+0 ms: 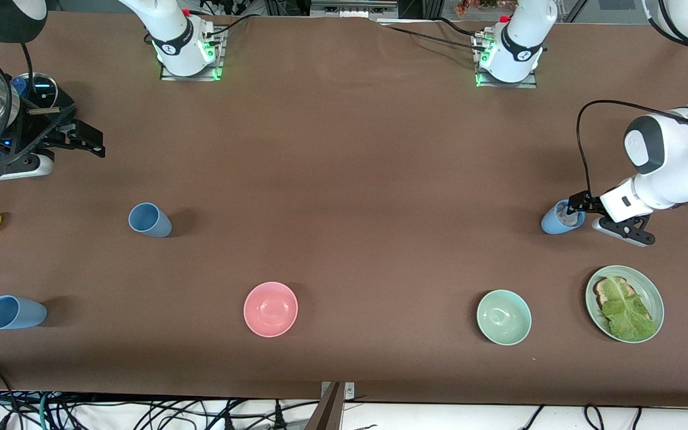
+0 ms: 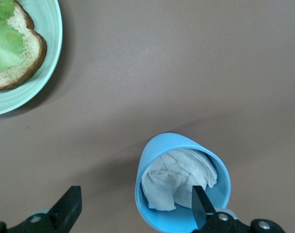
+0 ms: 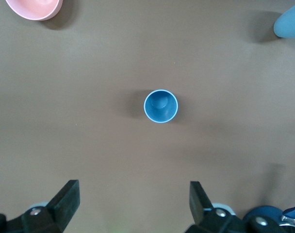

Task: Stack blue cups with both arms
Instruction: 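Close the left gripper on the rim of the tissue cup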

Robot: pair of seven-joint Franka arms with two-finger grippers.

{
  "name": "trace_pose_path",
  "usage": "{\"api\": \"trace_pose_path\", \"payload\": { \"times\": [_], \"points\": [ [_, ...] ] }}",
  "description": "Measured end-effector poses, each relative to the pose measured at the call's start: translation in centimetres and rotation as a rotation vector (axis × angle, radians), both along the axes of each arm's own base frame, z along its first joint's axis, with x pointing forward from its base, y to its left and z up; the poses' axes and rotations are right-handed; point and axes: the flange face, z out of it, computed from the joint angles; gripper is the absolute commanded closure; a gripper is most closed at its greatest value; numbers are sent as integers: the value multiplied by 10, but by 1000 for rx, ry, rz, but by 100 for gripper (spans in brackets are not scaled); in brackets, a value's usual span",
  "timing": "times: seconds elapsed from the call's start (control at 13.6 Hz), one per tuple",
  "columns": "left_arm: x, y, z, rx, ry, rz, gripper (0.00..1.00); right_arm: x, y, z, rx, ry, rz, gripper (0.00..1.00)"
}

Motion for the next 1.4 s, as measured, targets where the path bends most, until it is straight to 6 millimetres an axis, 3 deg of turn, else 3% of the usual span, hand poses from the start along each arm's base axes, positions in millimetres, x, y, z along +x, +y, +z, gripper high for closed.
{"api": "trace_pose_path", "payload": {
  "times": [0.73,0.81,0.88,0.96,1.18,1.25,1.4],
  "points": [
    [-10,-1,-17,13,-39,1,0,0,1,1,1,-6,2,0],
    [-10,-1,-18,13,-41,1,4,1,1,2,1,-8,2,0],
    [-11,-1,-20,14,-41,1,12,1,1,3,1,-11,1,0],
    [-12,-2,-22,13,-39,0,27,1,1,5,1,-17,1,0],
    [-11,-3,-26,15,-43,-2,92,3,0,18,3,-44,1,0],
    [-11,-3,-27,15,-44,-2,100,3,0,20,4,-47,0,0],
    [-12,-3,-30,6,-41,10,100,3,0,20,4,-47,0,0]
  ]
}}
